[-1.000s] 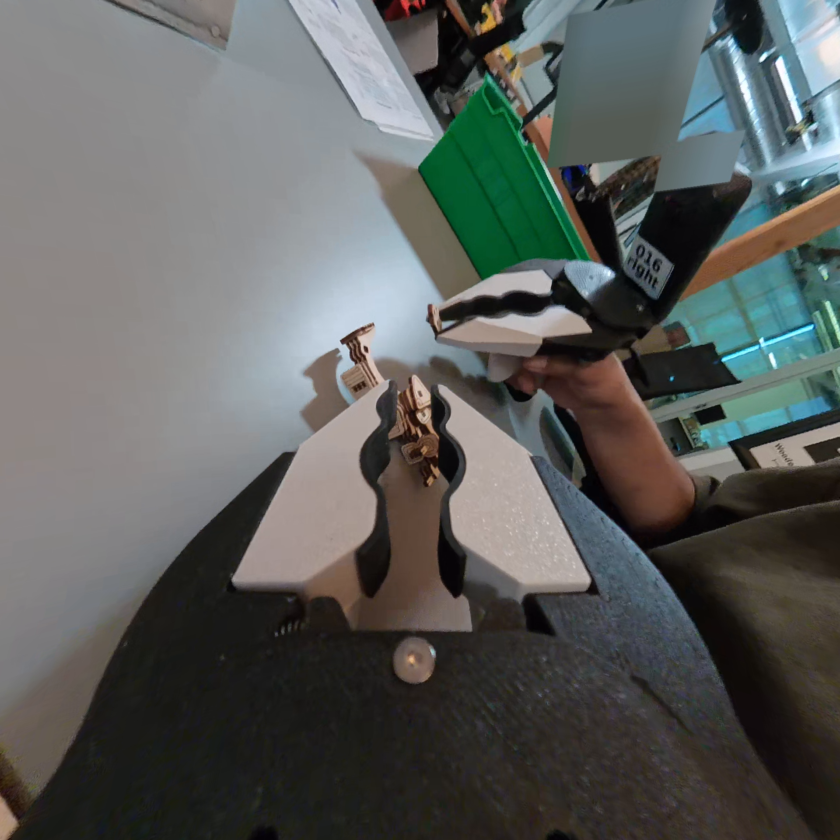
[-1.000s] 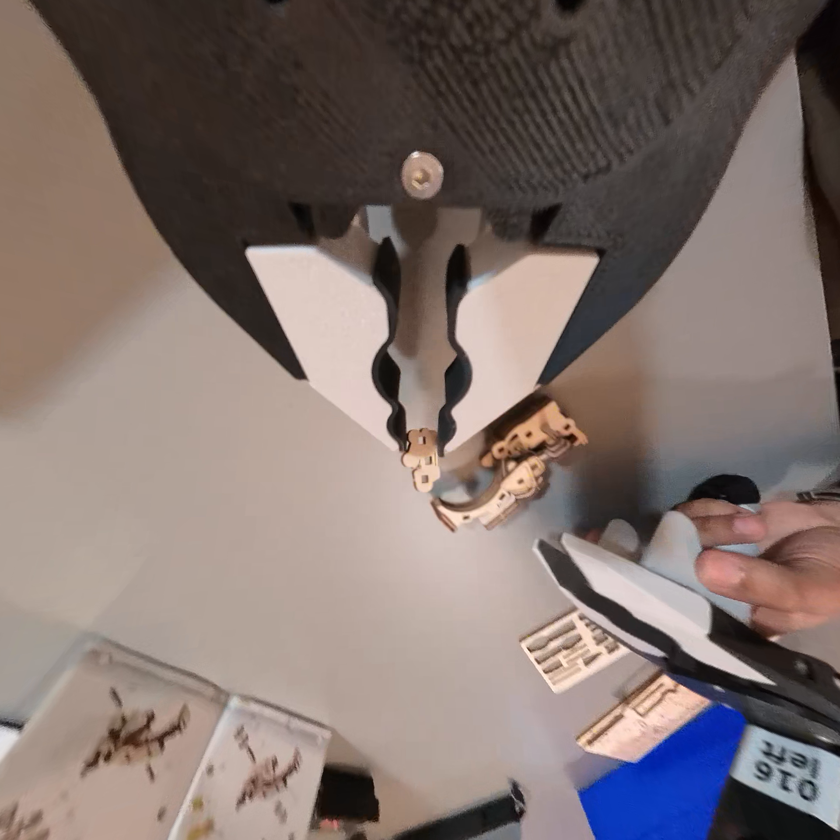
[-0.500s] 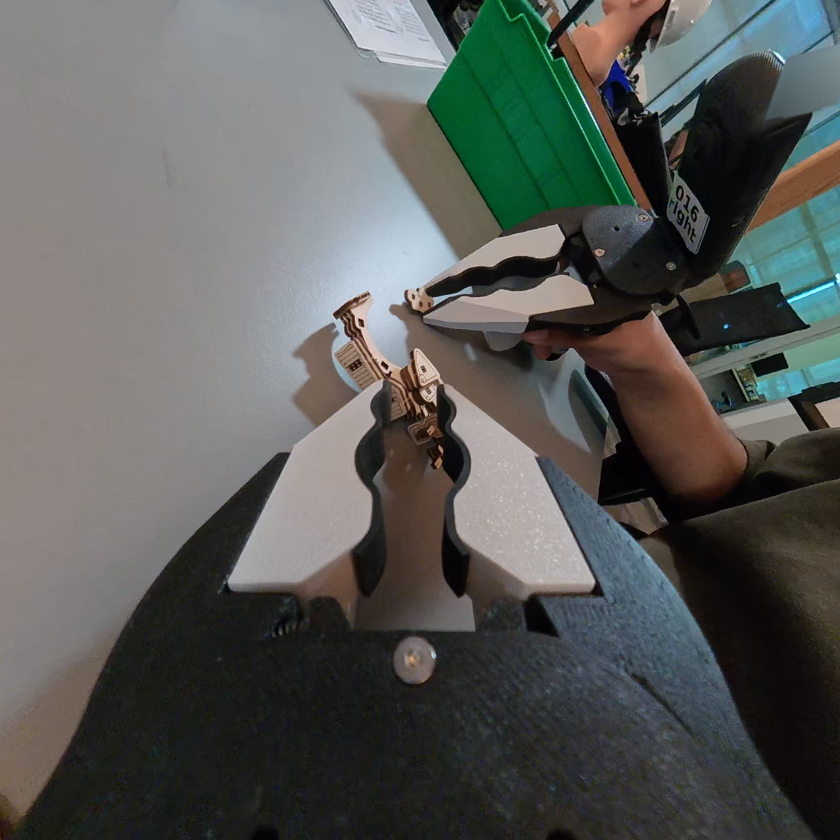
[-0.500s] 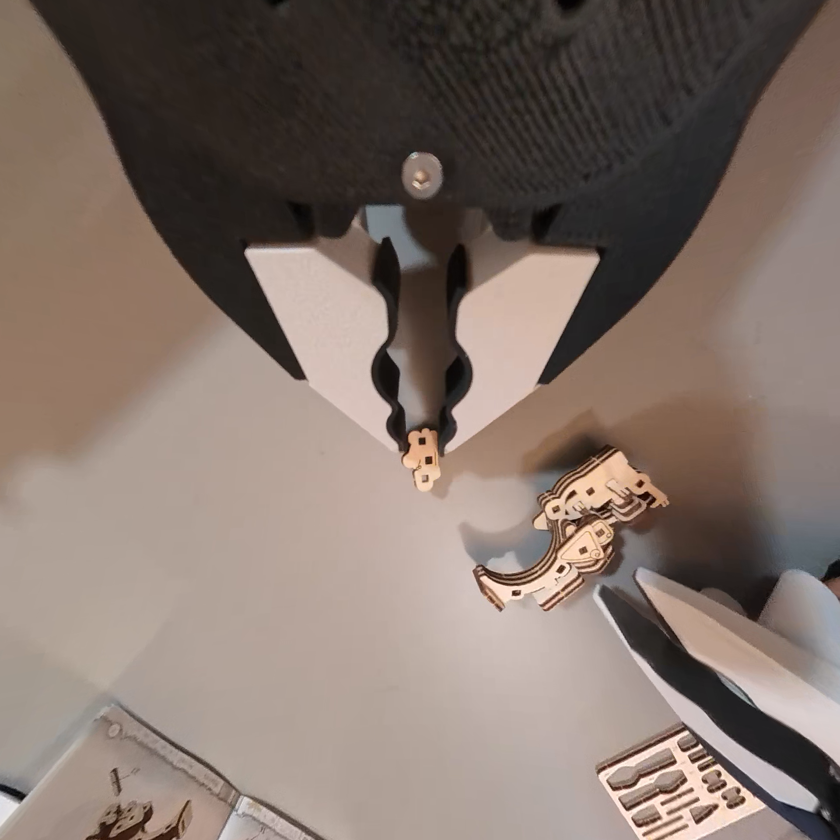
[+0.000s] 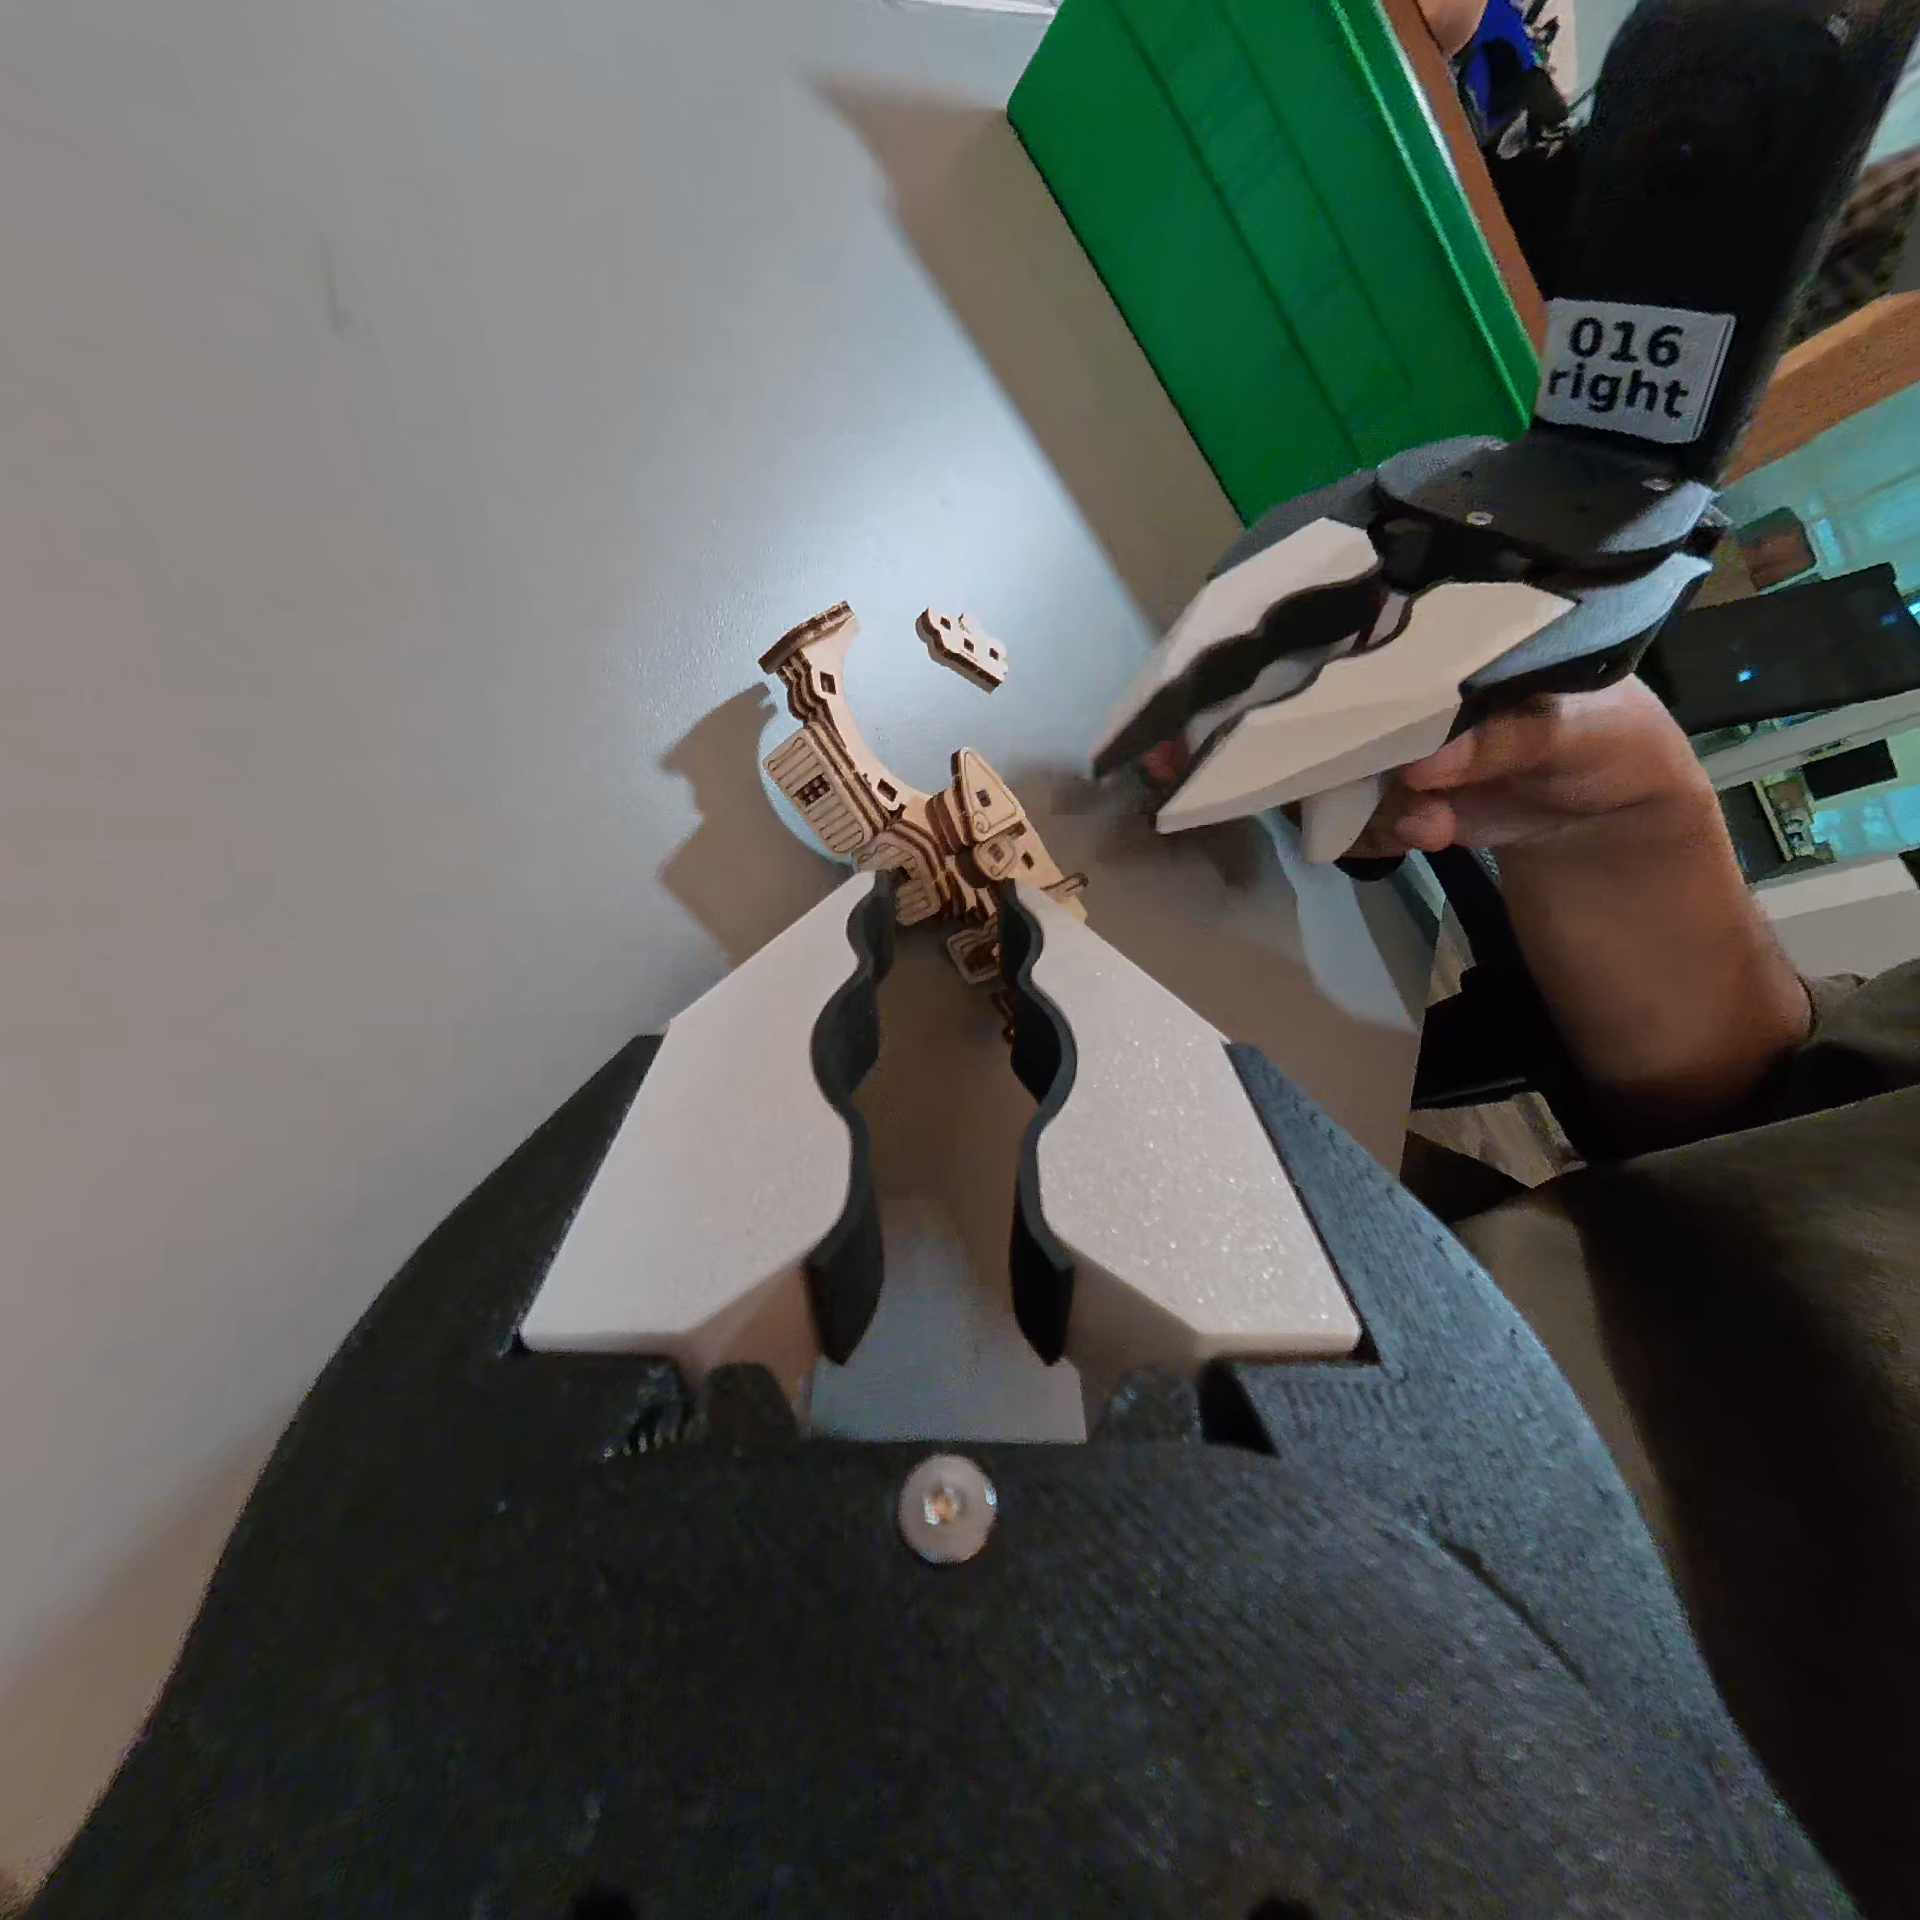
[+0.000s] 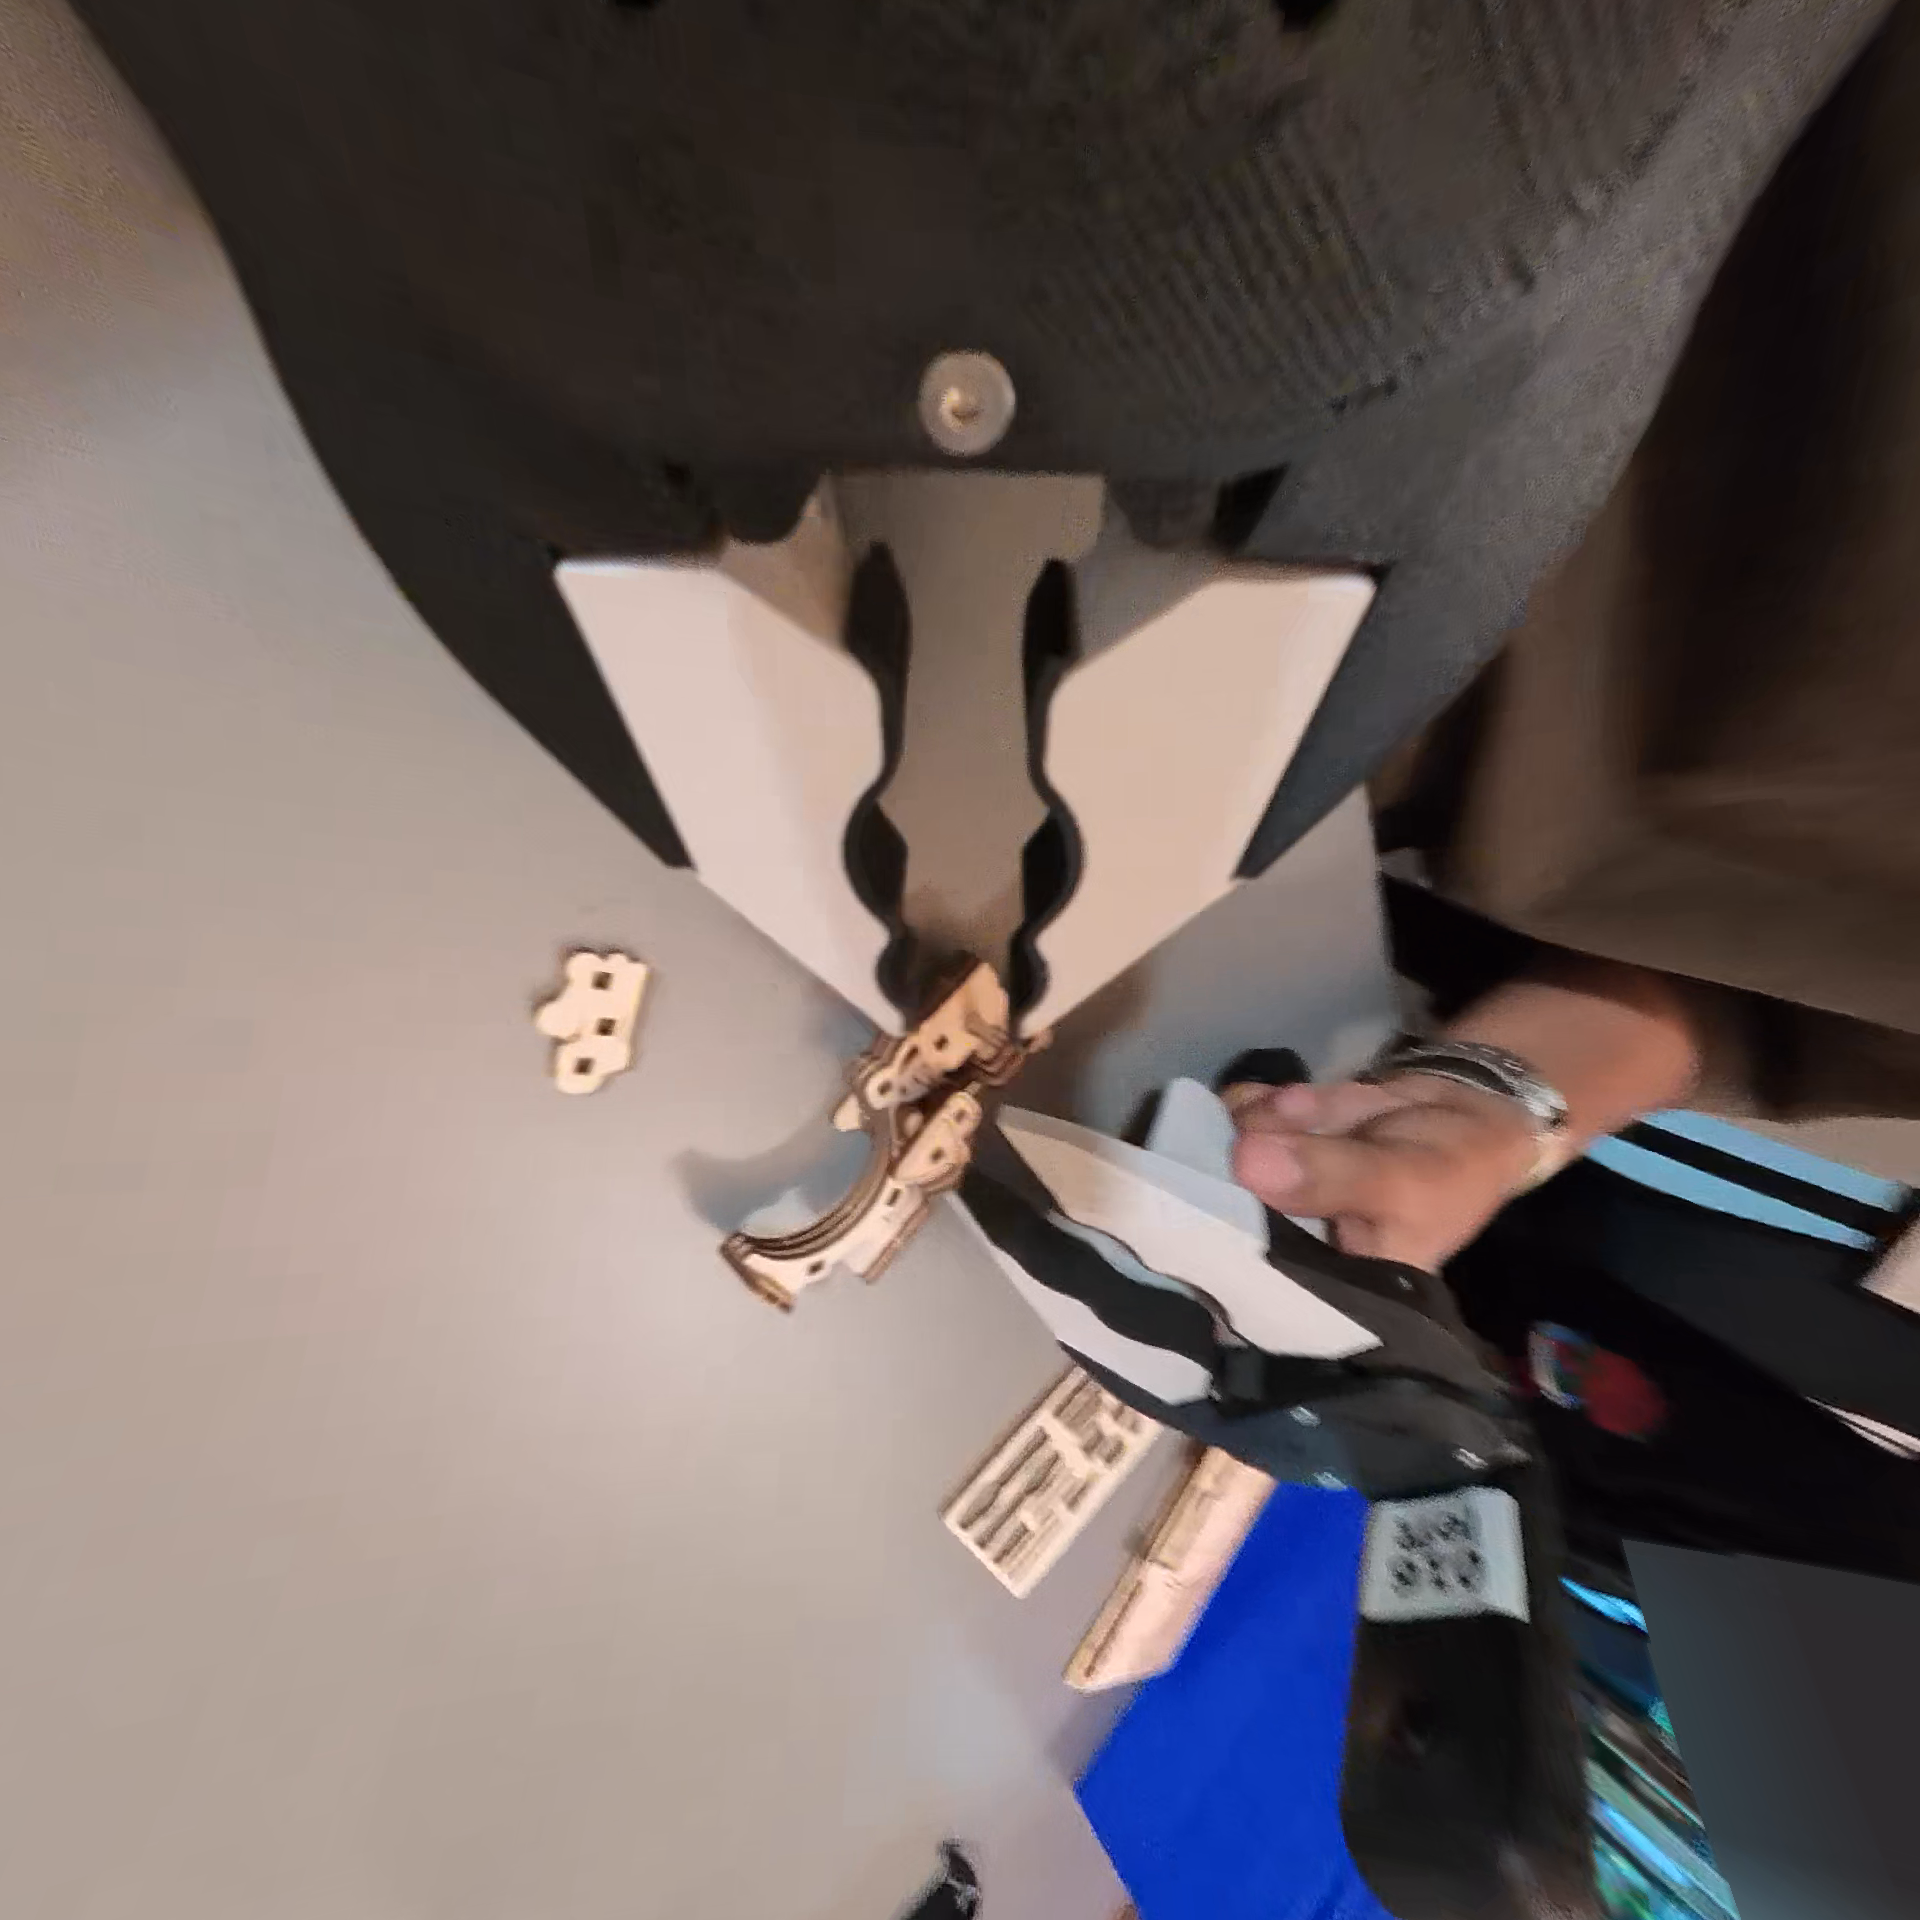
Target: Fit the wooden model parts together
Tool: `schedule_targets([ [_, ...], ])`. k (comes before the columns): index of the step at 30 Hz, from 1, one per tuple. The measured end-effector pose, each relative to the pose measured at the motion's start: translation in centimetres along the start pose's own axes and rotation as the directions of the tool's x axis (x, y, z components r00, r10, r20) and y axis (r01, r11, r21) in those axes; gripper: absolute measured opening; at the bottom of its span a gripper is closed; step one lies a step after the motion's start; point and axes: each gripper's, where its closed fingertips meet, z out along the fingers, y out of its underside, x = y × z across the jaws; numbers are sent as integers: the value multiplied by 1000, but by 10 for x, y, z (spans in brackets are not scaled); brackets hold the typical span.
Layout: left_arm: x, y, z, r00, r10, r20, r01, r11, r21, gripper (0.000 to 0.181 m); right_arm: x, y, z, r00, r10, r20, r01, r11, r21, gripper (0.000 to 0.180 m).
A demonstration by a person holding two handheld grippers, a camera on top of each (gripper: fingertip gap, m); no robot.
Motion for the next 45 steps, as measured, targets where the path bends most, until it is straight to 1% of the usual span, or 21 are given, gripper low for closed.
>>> schedule_targets([
  [1,-1,1,1,1000,2,7,-2,1000,-7,16,-1,-1,0,999,32,32,-33,999,17,7],
  [2,-1,3,2,1000,5,11,-5,1000,-14,16,0,-2,0,997,57,46,-58,998,26,5],
  [6,0,7,5,1000,0,14,0,999,-38,13,4,1,5,993,101,64,-102,995,15,4],
  [9,0,10,6,1000,3,22,-2,999,-48,9,2,5,11,995,86,49,-86,996,-6,3],
  [13,3,11,6,1000,6,12,-6,999,-53,10,5,4,10,997,75,29,-75,997,0,3],
  [17,11,11,6,995,-73,-68,70,997,-43,13,19,0,-1,997,62,-36,-61,998,19,3],
  [21,18,10,6,983,-128,-131,124,992,-38,16,21,6,2,997,67,-46,-68,998,-12,4],
  [23,19,12,7,983,-128,-132,123,991,-46,18,20,12,8,997,55,-55,-58,997,-44,6],
  [25,21,14,9,985,-119,-128,113,992,-57,19,16,15,12,997,61,-40,-63,996,-63,11],
  [28,19,15,9,990,-96,-107,90,994,-60,17,15,13,13,997,63,-36,-65,996,-55,11],
  [31,18,16,9,991,-88,-97,81,995,-66,14,10,7,12,995,97,2,-97,995,-18,14],
  [33,18,16,9,991,-92,-96,86,994,-67,13,6,5,11,991,126,39,-126,992,-4,21],
  [36,17,16,9,990,-98,-98,92,993,-69,12,4,2,11,986,151,75,-153,988,14,24],
  [39,18,18,9,991,-88,-98,81,994,-77,12,0,-1,11,978,177,113,-182,983,30,22],
  [42,19,20,11,996,-42,-77,36,996,-86,11,-6,-7,9,960,218,178,-231,971,57,21],
  [45,21,22,15,998,-19,-59,14,996,-89,7,-13,-11,8,948,224,226,-246,967,71,11],
])
